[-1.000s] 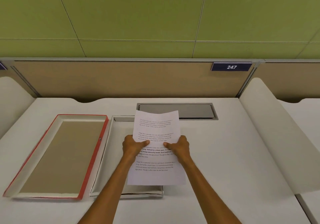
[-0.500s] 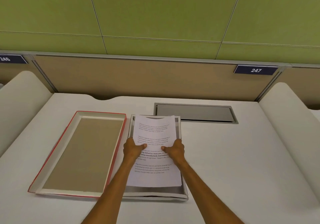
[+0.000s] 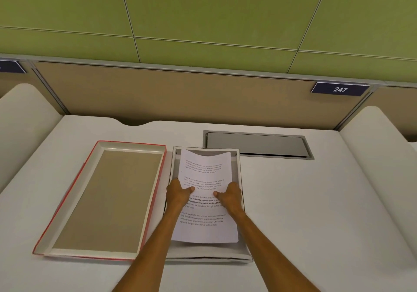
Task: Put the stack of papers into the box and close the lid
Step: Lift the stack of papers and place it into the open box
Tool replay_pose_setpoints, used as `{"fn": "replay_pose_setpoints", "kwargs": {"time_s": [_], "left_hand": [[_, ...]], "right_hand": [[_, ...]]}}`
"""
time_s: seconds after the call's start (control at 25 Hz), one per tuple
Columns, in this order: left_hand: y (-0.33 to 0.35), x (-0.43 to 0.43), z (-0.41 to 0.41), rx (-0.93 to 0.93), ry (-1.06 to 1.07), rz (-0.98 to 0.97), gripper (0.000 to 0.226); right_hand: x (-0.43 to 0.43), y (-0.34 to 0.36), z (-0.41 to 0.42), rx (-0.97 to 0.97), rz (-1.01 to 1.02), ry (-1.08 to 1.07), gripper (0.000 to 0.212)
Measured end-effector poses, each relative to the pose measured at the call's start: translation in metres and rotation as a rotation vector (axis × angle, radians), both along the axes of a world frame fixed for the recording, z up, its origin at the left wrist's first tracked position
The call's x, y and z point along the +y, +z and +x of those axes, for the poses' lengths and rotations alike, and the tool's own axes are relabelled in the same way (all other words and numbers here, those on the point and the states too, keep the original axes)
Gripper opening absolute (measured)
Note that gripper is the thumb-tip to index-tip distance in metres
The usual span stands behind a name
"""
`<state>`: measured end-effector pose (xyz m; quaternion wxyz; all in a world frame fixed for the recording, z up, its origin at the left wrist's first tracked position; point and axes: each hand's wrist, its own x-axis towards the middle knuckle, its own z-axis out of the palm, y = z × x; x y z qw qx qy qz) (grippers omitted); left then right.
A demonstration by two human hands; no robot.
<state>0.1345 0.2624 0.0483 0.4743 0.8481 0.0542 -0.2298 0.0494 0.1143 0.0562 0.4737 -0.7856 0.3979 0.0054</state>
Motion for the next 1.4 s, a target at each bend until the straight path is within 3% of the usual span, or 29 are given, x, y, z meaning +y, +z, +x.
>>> {"fn": "replay_pose_setpoints", "kwargs": {"time_s": [0.52,1.0,1.16,1.4], "left_hand": [[-0.014,-0.003,0.001,0.024,0.019,-0.037,0.035],[-0.008,0.0,-0.018,-0.166,0.042,0.128,0.045],[-0.003,0.004,-0.014,-0.113,0.035,0.146,0.057],[0.002,0.008,-0.007,-0.062,0.059,0.122,0.056]], "right_hand": [[-0.007,-0.016,0.005,0.063,-0.041,0.012,0.043],[0.008,-0.019,0.0,0.146,-0.236,0.075,0.077],[0.003,-0.011,-0.001,0.118,-0.155,0.051,0.066],[-0.014,0.003,-0.006,0.047,0.063,-0.071,0.041]]}}
